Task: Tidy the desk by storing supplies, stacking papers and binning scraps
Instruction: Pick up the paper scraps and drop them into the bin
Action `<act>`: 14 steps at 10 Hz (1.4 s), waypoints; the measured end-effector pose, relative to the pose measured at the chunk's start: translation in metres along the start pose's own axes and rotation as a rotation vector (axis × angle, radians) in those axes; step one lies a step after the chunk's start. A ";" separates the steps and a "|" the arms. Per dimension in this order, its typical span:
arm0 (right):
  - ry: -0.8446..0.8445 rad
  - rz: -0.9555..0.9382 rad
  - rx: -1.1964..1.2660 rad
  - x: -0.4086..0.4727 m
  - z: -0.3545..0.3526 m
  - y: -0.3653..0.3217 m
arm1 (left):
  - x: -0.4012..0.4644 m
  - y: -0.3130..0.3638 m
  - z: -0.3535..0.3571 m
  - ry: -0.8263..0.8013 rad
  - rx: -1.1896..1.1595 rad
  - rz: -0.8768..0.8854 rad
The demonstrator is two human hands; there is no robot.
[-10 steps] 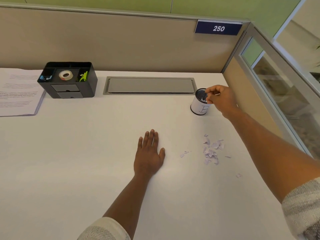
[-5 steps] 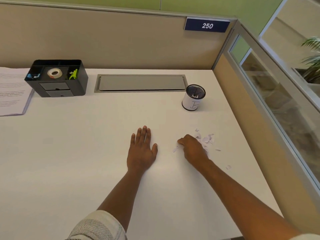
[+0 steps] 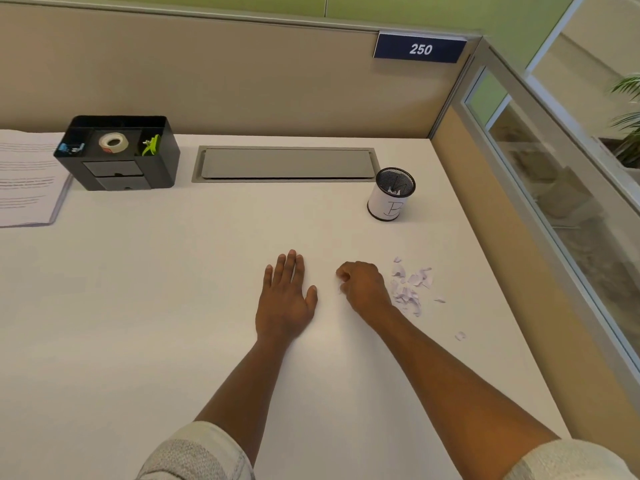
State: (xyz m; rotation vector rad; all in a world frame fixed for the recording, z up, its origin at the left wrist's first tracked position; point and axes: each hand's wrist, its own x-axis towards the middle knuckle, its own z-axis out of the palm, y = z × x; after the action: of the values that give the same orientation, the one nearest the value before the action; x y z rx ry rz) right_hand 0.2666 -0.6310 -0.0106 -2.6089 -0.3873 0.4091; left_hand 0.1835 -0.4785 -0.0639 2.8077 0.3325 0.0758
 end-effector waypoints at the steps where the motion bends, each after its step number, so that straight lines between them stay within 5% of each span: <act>1: 0.015 -0.043 0.013 0.005 -0.006 0.001 | 0.000 0.000 0.000 0.008 0.001 0.000; 5: 0.000 -0.175 -0.288 -0.026 0.011 -0.008 | 0.000 -0.001 0.002 0.016 0.014 0.003; 11: -0.010 -0.226 -0.236 -0.002 -0.004 0.014 | 0.000 -0.001 0.000 0.002 0.012 0.005; 14: 0.189 0.251 0.935 0.036 -0.059 0.026 | 0.001 -0.002 0.001 -0.002 0.021 0.004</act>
State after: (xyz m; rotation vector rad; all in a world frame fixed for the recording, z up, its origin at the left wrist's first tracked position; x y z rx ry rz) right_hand 0.3253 -0.6652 0.0189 -1.7476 0.1792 0.3129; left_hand 0.1843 -0.4767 -0.0656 2.8288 0.3287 0.0710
